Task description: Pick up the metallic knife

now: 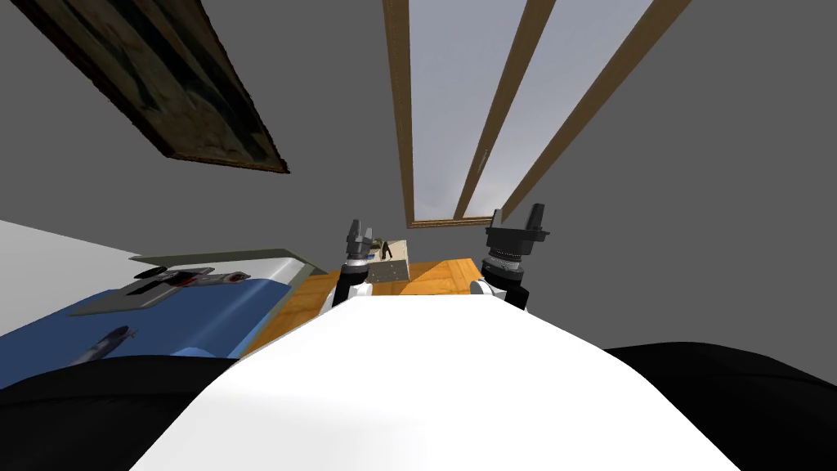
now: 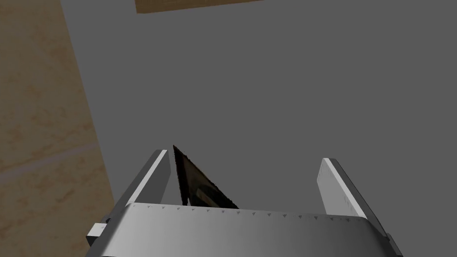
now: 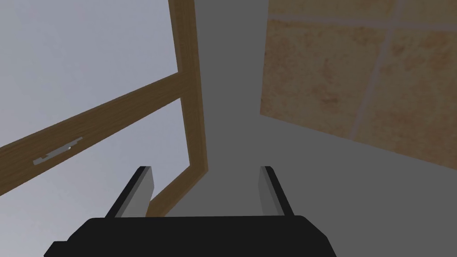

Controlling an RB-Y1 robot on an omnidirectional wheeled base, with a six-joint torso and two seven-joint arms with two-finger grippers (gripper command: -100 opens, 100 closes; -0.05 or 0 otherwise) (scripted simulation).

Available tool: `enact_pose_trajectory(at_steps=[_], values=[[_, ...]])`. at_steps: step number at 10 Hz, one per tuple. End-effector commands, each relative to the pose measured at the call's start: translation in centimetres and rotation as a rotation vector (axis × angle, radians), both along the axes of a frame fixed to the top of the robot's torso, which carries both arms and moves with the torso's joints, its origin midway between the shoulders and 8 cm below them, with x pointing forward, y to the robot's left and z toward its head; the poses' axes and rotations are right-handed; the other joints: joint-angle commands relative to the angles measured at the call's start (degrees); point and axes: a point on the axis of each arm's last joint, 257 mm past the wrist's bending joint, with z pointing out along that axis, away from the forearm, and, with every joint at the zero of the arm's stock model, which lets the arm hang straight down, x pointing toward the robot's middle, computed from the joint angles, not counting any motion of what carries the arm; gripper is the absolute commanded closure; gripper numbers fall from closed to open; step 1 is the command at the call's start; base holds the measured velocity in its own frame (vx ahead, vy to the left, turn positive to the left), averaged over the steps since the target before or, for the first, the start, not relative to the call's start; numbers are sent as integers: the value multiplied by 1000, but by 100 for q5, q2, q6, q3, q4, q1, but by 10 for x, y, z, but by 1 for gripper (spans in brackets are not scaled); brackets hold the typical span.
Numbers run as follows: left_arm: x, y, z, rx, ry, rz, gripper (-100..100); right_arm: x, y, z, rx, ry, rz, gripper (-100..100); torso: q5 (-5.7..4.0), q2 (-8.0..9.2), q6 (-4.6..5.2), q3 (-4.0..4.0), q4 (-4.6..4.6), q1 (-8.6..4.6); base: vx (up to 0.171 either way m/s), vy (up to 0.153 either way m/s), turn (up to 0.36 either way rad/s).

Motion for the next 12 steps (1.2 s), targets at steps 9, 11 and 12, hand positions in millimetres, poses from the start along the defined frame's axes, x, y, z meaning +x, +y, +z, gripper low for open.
enact_pose_trajectory(at_steps=[9, 11, 12], values=[[54, -8, -108, 142, 294, -28, -100, 0, 0, 0, 0, 0, 0, 0, 0, 1, -1, 0, 0, 3, 3, -43, -70], [68, -5, -145, 195, 391, -28, -100, 0, 0, 0, 0, 0, 0, 0, 1, 1, -1, 0, 0, 5, 4, -53, -97], [68, -4, -148, 195, 396, -27, -100, 0, 0, 0, 0, 0, 0, 0, -1, 0, -1, 0, 0, -2, 4, -40, -39]])
